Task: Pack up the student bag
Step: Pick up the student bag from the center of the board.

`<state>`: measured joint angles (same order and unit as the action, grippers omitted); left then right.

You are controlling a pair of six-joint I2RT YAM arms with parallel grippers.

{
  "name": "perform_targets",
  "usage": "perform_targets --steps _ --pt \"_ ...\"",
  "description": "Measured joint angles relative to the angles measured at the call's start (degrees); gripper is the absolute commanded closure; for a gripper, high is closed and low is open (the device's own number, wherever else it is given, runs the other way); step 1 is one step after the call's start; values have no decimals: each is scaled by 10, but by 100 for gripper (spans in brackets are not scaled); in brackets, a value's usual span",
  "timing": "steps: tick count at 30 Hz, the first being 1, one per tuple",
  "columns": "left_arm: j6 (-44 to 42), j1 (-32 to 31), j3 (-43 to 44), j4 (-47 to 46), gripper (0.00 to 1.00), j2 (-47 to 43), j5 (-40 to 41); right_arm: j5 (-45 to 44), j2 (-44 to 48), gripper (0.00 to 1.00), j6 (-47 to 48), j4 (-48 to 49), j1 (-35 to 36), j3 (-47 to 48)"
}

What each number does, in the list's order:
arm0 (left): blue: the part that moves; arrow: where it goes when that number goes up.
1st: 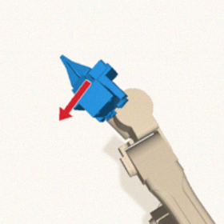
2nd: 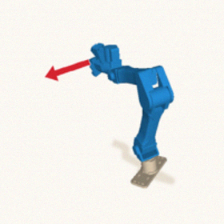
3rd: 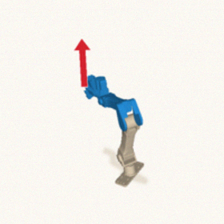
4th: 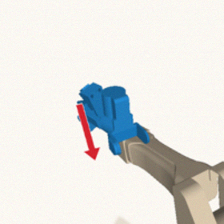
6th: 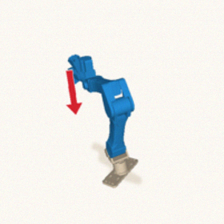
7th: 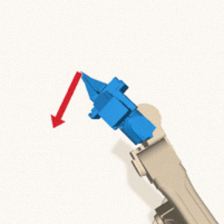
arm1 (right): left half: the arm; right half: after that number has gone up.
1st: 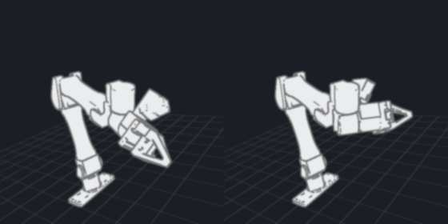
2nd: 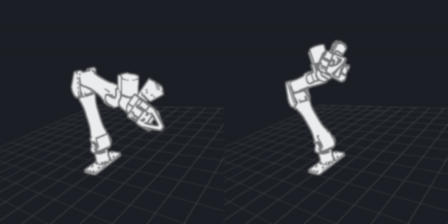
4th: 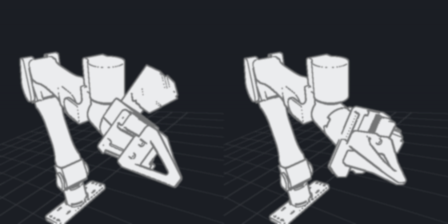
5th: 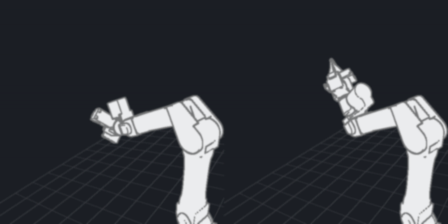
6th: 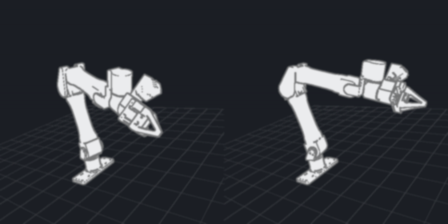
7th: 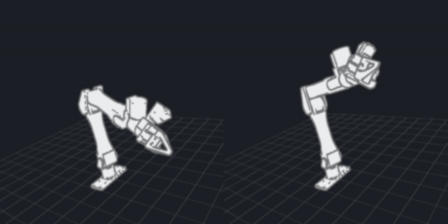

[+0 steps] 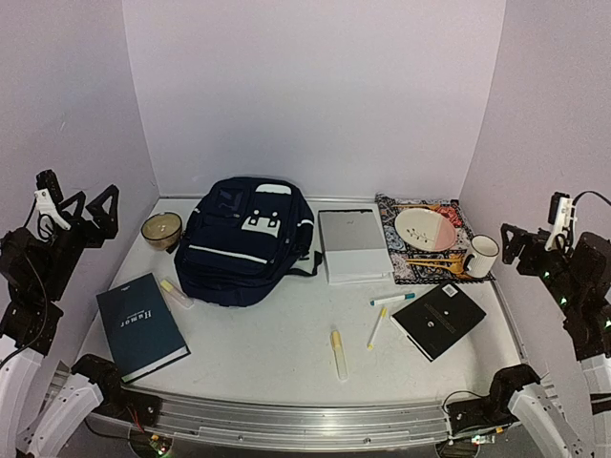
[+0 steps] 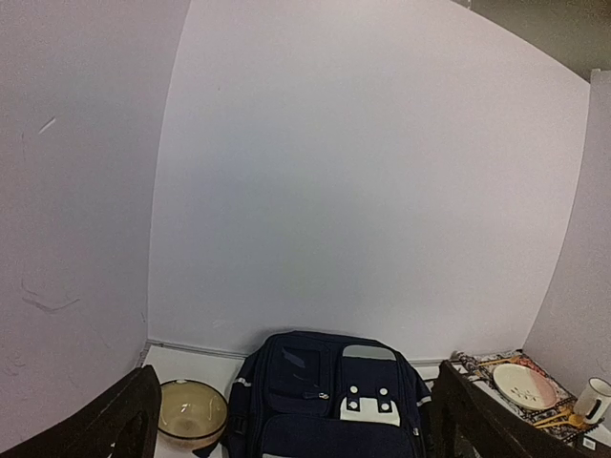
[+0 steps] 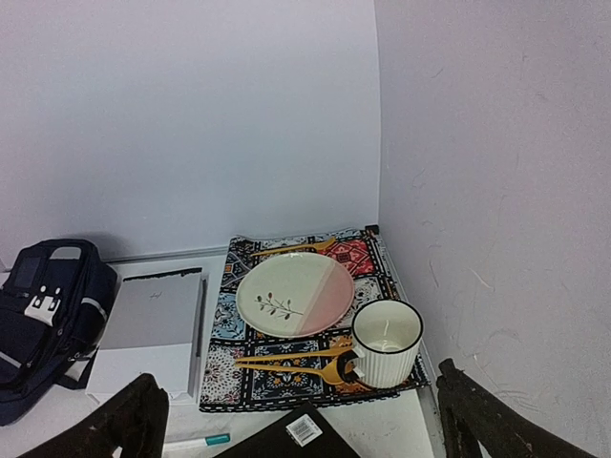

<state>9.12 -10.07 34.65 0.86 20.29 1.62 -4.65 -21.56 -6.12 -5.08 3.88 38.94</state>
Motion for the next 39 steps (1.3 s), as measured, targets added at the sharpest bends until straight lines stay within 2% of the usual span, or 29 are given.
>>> perform_targets --steps 10,17,27,34,39 --pt "18 0 31 28 1 46 -14 68 -32 2 -37 -7 0 4" --pt "92 0 37 77 1 100 -25 159 -125 2 -67 -13 0 22" --pt "221 0 38 153 1 308 -43 242 -165 2 -110 28 0 -8" --pt "274 0 39 152 13 447 -81 262 -174 2 -148 80 17 -60" --pt "295 0 41 127 24 528 -113 256 -188 2 -178 118 69 -91"
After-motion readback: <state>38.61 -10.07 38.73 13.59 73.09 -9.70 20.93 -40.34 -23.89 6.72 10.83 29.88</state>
